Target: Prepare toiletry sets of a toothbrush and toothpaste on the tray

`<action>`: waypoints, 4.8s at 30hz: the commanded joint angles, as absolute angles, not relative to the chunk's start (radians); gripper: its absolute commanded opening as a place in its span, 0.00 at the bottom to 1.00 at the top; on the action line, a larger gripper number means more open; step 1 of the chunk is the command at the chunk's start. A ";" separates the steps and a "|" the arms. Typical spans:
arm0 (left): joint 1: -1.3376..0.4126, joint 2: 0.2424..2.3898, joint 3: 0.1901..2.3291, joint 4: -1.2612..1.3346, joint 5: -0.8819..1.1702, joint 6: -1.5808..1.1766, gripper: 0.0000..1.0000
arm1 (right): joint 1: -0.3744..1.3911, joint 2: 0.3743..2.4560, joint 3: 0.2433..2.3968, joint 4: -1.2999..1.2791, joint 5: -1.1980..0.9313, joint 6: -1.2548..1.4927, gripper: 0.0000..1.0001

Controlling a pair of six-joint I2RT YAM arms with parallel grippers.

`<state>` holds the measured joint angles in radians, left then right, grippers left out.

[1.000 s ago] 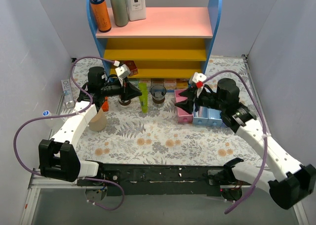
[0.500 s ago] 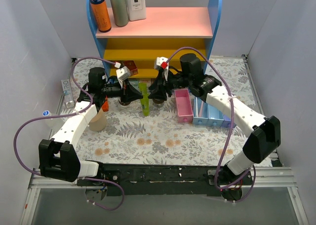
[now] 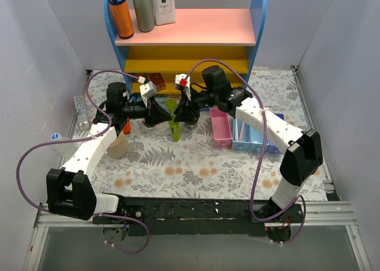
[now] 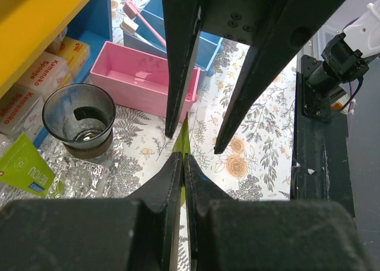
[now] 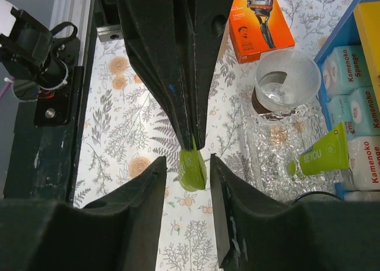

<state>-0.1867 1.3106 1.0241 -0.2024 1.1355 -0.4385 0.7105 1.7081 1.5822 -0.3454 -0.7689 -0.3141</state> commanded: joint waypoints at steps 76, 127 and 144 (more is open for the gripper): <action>-0.107 1.069 0.888 0.094 -0.029 -0.690 0.98 | 0.733 2.040 1.934 -0.146 -0.598 -0.465 0.01; -0.107 1.088 0.885 0.094 -0.017 -0.683 0.98 | 0.703 2.189 2.003 -0.130 -0.634 -0.425 0.01; -0.107 1.100 0.885 0.094 -0.005 -0.689 0.98 | 0.687 2.206 1.982 -0.087 -0.657 -0.393 0.01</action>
<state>-0.1024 1.1057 0.8898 0.0975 -0.0109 -0.6956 0.6937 2.2154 1.9545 -0.1616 -0.6304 -0.4057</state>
